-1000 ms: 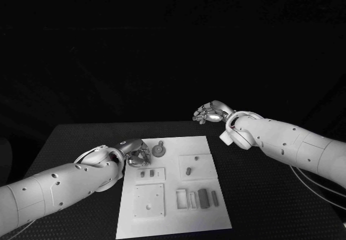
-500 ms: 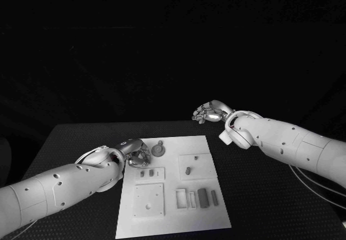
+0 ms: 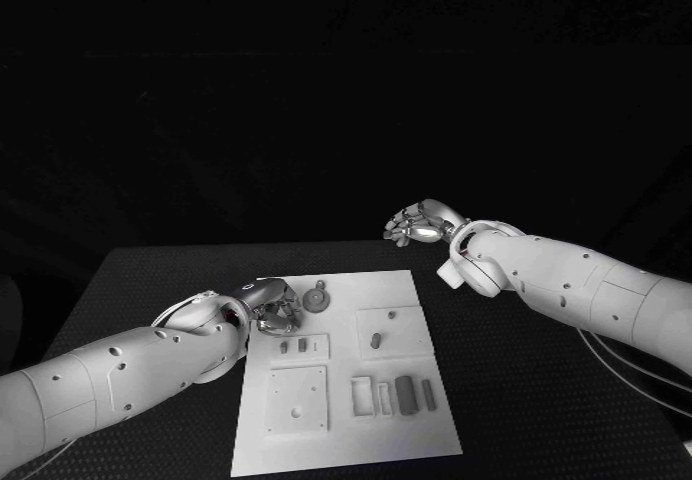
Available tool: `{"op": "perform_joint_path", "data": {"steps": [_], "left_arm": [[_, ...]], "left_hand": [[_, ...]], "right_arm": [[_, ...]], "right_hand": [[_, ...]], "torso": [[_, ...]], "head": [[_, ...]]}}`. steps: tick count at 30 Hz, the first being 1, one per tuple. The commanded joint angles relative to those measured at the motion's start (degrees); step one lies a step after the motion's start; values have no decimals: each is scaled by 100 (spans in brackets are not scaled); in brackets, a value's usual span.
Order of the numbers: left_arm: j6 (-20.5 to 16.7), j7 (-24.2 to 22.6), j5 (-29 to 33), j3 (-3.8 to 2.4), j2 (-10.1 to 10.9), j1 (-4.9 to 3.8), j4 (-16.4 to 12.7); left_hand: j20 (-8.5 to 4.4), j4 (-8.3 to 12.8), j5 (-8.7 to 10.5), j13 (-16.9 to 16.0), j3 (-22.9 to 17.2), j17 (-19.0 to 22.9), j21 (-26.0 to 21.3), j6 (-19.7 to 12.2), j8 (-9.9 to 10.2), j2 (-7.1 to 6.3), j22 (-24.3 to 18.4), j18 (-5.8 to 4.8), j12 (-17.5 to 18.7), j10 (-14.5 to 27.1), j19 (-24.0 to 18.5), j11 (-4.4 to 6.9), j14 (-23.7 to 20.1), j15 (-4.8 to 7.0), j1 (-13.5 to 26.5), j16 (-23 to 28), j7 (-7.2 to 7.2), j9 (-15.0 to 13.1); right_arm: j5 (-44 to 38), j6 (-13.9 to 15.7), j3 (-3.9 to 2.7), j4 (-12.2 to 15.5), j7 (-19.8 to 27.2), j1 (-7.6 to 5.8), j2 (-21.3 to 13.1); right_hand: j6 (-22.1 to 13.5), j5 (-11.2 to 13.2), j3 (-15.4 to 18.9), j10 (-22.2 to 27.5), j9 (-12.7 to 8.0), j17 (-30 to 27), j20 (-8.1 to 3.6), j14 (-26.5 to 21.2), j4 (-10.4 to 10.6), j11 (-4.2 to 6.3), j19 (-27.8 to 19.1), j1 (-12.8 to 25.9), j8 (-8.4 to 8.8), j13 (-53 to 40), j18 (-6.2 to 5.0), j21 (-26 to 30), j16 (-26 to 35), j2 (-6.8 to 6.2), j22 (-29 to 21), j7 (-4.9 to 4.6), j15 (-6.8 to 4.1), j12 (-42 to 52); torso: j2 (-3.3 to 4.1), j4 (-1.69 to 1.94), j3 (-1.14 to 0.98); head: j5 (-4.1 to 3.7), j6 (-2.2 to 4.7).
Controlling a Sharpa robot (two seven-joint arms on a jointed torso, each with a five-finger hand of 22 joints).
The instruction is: Assemble the parts on the task board
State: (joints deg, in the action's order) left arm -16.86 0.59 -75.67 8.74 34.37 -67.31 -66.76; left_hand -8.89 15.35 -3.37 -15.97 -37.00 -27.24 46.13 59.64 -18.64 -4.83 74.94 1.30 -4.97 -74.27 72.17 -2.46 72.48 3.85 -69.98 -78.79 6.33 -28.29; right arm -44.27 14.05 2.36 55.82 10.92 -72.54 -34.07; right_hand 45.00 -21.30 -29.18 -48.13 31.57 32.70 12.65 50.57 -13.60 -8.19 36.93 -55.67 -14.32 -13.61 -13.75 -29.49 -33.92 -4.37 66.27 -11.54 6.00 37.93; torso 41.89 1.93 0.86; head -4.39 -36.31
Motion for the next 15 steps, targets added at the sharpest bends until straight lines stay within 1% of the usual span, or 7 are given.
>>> {"op": "perform_joint_path", "data": {"steps": [1,6,8,11,13,15], "left_arm": [[248,23,-112,13,-22,10,-5],[285,47,-164,26,-74,10,59],[293,51,-164,49,-99,10,86],[293,51,-165,111,-115,10,112],[273,48,-165,138,-121,11,122],[262,45,-165,148,-122,14,124]], "left_hand": [[-41,-3,-17,5,-29,9,-34,35,-15,60,68,842,-39,-32,-1,0,15,17,14,20,6,-5],[-42,1,-17,4,-30,10,-36,33,-13,61,68,840,-36,-32,-2,-1,14,17,12,21,7,-5],[-42,2,-16,3,-29,10,-37,30,-11,62,68,838,-34,-30,-4,-1,13,16,14,21,8,-4],[-42,5,-16,3,-28,10,-40,24,-8,63,69,835,-28,-26,-7,-3,11,14,17,21,11,-2],[-42,7,-16,3,-27,10,-42,17,-3,63,70,832,-22,-20,-9,-6,9,12,21,21,14,-1],[-42,11,-15,3,-27,9,-44,8,3,64,71,830,-14,-13,-12,-9,8,9,23,20,18,2]], "right_arm": [[-1,-59,-2,6,50,1,3],[-1,-59,-2,4,49,1,8],[-1,-62,-2,2,49,1,12],[-1,-62,-2,3,49,1,16],[-1,-60,-2,0,49,1,19],[-1,-59,-2,1,49,1,15]], "right_hand": [[-28,-27,-5,29,-7,9,6,5,33,-30,-30,2,-22,10,-50,22,25,17,8,-49,29,33],[-28,-27,-5,29,-8,10,7,6,33,-30,-30,2,-23,12,-50,23,26,17,9,-49,29,34],[-29,-27,-5,29,-8,11,7,6,33,-30,-30,1,-23,14,-51,24,27,17,10,-49,29,35],[-29,-27,-4,30,-8,12,7,7,33,-30,-30,1,-23,15,-51,24,28,17,11,-49,29,36],[-28,-27,-4,30,-9,12,8,7,33,-30,-30,1,-23,16,-51,25,29,17,11,-49,29,37],[-29,-27,-4,30,-9,13,8,7,33,-30,-30,1,-23,17,-52,25,30,17,12,-49,29,37]], "torso": [[-2,-4,-5],[-1,-2,-4],[-2,0,-4],[4,-1,-1],[4,-2,1],[2,0,0]], "head": [[-6,-5],[-5,3],[-5,9],[-7,24],[-9,39],[-4,48]]}}
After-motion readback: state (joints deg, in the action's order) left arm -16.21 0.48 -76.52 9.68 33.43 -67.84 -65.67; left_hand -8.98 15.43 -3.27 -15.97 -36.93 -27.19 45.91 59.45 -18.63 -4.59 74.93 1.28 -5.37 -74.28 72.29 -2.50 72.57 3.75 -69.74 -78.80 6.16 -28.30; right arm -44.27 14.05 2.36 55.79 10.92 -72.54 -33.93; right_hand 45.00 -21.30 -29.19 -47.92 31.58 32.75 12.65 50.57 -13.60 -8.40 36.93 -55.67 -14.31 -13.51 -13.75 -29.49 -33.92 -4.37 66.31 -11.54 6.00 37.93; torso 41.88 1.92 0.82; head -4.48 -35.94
